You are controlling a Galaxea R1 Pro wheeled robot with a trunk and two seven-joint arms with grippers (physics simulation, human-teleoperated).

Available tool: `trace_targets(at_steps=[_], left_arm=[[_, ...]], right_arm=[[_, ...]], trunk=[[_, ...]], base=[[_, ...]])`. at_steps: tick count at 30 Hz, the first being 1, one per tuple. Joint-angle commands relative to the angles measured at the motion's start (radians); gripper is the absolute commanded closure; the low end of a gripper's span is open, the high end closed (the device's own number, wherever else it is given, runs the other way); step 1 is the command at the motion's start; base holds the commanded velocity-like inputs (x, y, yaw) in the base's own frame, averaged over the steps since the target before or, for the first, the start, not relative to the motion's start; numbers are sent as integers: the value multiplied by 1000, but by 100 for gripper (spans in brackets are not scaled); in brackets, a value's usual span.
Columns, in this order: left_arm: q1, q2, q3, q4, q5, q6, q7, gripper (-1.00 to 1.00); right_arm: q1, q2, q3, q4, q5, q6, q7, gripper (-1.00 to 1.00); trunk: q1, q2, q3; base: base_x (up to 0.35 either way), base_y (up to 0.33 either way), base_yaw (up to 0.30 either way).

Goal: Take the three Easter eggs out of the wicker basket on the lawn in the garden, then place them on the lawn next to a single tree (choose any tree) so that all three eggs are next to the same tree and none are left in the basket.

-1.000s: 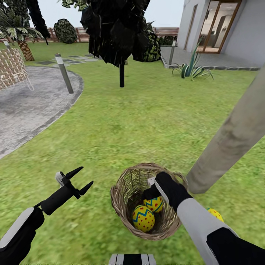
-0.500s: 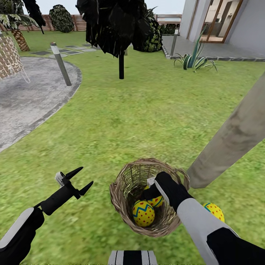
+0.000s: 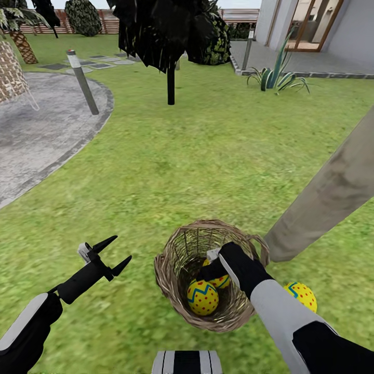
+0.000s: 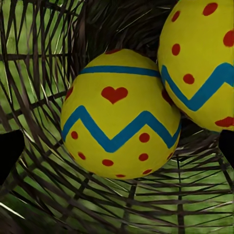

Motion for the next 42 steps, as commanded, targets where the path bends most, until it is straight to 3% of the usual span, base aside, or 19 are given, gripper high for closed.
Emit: trace_targets(at_steps=[1, 12, 25, 31, 42], left_arm=[[0, 0, 0, 1, -5, 3, -7, -100], [0, -1, 0, 1, -6, 2, -7, -100], [0, -1, -1, 1, -7, 1, -6, -100], [0, -1, -5, 1, -7, 1, -7, -100], [0, -1, -7, -1, -6, 1, -7, -100]], right_arm=[[-1, 0, 2, -1, -1, -2, 0, -100], [-1, 0, 0, 0, -1, -52, 0, -100], [-1, 1, 0, 1, -4, -54, 5, -100], [-1, 0, 0, 2, -4, -54, 6, -100], [-1, 3, 0, 2, -4, -54, 6, -100]], trunk=[[0, 0, -1], [3, -2, -32], [6, -4, -55], [9, -5, -78], [11, -6, -94]], base=[[0, 0, 0], [0, 0, 0], [0, 0, 0], [0, 0, 0], [0, 0, 0]])
